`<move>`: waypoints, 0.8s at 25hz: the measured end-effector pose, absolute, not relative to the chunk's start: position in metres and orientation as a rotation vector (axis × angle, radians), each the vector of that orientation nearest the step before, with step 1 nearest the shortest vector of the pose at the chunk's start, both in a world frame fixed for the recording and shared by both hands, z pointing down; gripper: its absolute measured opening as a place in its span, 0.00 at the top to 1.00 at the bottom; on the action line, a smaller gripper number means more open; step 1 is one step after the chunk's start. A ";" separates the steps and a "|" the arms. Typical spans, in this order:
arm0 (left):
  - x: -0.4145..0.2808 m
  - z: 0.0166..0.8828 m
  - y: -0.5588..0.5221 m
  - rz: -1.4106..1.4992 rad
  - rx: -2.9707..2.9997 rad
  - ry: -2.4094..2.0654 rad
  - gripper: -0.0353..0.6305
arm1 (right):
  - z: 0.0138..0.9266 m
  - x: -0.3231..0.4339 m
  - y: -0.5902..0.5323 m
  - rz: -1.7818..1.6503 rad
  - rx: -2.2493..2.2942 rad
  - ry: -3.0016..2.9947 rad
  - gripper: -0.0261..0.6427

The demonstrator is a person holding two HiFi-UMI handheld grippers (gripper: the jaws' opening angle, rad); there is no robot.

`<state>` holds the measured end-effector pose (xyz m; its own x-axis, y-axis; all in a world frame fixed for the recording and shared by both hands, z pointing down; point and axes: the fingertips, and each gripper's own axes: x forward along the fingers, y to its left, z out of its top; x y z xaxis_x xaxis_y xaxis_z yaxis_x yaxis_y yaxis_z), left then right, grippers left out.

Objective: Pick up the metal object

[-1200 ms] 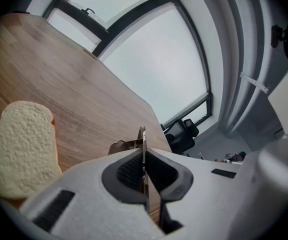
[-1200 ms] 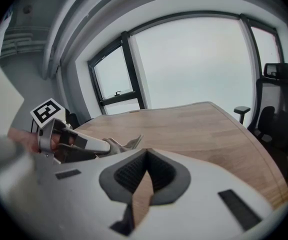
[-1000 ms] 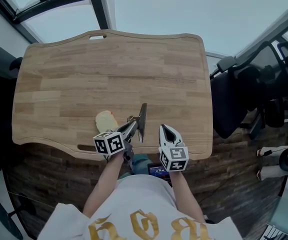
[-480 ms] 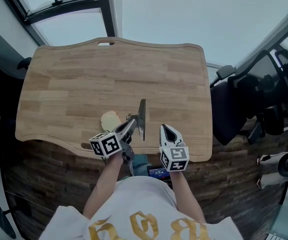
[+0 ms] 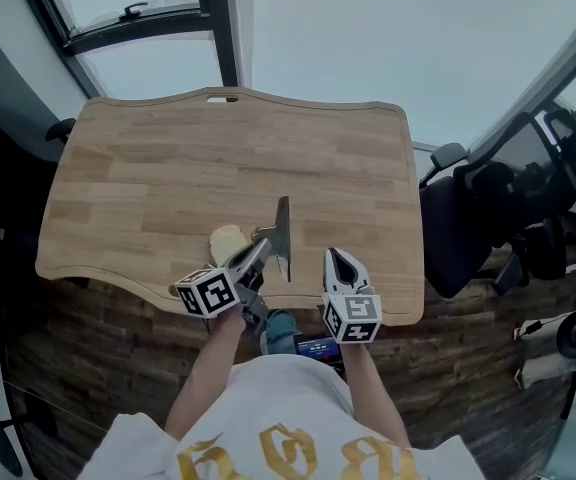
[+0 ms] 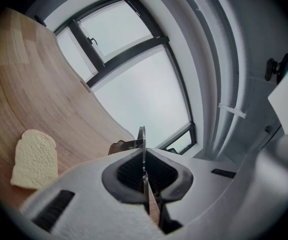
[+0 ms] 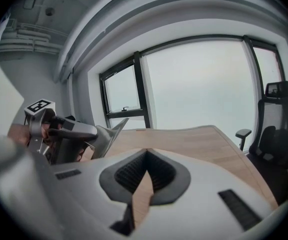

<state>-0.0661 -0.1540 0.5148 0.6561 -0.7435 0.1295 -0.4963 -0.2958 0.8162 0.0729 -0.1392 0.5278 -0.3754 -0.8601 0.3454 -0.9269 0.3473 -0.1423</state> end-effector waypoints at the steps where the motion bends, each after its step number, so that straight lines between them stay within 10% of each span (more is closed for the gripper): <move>1: -0.068 0.512 -0.152 -0.347 1.970 -0.970 0.92 | 0.525 0.072 -0.138 0.460 1.624 -2.403 0.94; 20: -0.078 0.484 -0.132 -0.424 2.001 -0.945 0.92 | 0.496 0.062 -0.125 0.371 1.654 -2.447 0.94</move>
